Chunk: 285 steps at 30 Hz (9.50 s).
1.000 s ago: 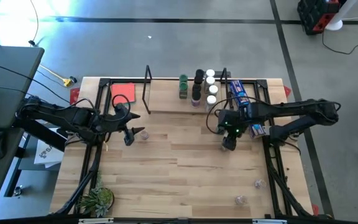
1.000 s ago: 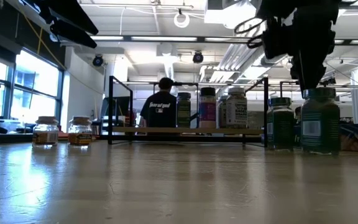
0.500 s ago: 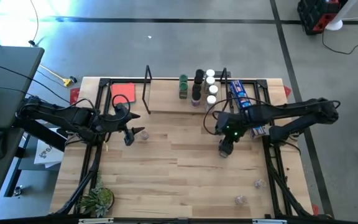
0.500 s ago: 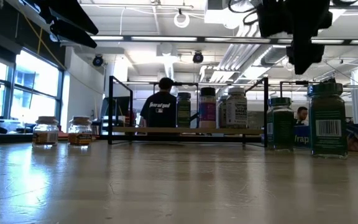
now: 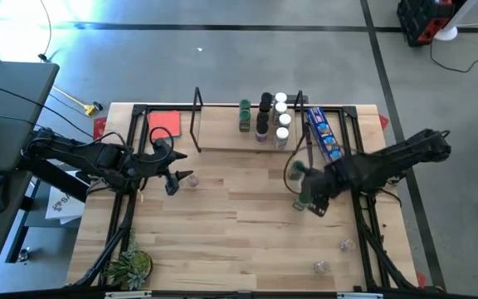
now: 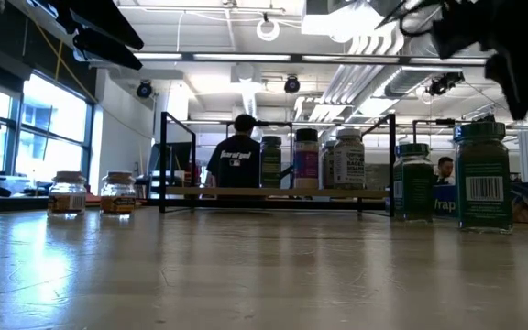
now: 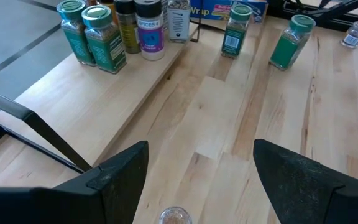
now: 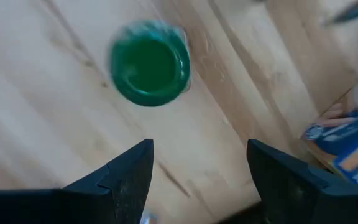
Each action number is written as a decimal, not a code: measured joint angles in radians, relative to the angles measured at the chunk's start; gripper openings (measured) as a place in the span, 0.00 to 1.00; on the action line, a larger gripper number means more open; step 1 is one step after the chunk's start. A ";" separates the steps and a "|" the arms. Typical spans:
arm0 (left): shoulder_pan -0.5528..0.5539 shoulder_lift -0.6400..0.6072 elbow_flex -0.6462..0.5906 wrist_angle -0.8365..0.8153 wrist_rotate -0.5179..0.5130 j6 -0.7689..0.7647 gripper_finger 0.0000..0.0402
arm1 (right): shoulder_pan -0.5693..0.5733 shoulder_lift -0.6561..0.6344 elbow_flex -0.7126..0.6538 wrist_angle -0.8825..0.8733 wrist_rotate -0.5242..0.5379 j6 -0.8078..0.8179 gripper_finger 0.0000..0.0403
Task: Shelf spices
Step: Put the left green seasoning bottle on the shelf aligned with the other green seasoning bottles
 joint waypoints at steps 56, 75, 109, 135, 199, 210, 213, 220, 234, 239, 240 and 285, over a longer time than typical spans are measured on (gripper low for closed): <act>-0.013 0.000 0.000 0.024 -0.033 -0.005 0.71 | 0.090 0.337 0.215 0.247 0.339 -0.578 0.62; -0.013 0.000 0.000 0.021 -0.023 -0.004 0.71 | 0.051 0.466 0.251 0.433 0.091 -0.740 0.62; -0.014 0.001 0.000 0.022 -0.020 -0.004 0.71 | 0.223 0.553 0.447 0.482 0.278 -0.294 0.62; -0.014 0.001 0.000 0.022 0.039 -0.004 0.71 | 0.214 0.660 0.447 0.539 0.469 -0.331 0.62; -0.014 0.000 0.000 0.023 0.037 -0.005 0.71 | 0.333 0.491 -0.191 0.488 0.667 1.017 0.62; -0.014 0.000 0.000 0.023 0.037 -0.004 0.71 | 0.319 0.503 -0.169 0.569 0.694 1.163 0.62; -0.014 0.000 0.000 0.022 0.037 -0.004 0.71 | 0.295 0.530 -0.167 0.548 0.701 1.171 0.62; -0.014 0.000 0.000 0.022 0.036 -0.004 0.71 | 0.270 0.553 -0.163 0.524 0.717 1.141 0.62; -0.014 0.001 0.000 0.022 0.036 -0.004 0.71 | 0.458 0.476 0.082 -0.241 0.515 1.175 0.62; -0.014 0.001 0.000 0.022 0.036 -0.004 0.71 | 0.440 0.321 -0.009 -0.134 0.475 1.211 0.62; -0.014 0.000 0.000 0.022 0.036 -0.004 0.71 | 0.428 0.288 -0.039 -0.098 0.477 1.225 0.62; -0.014 0.000 0.000 0.022 0.036 -0.005 0.71 | -0.039 0.210 -0.372 0.368 0.312 0.810 0.53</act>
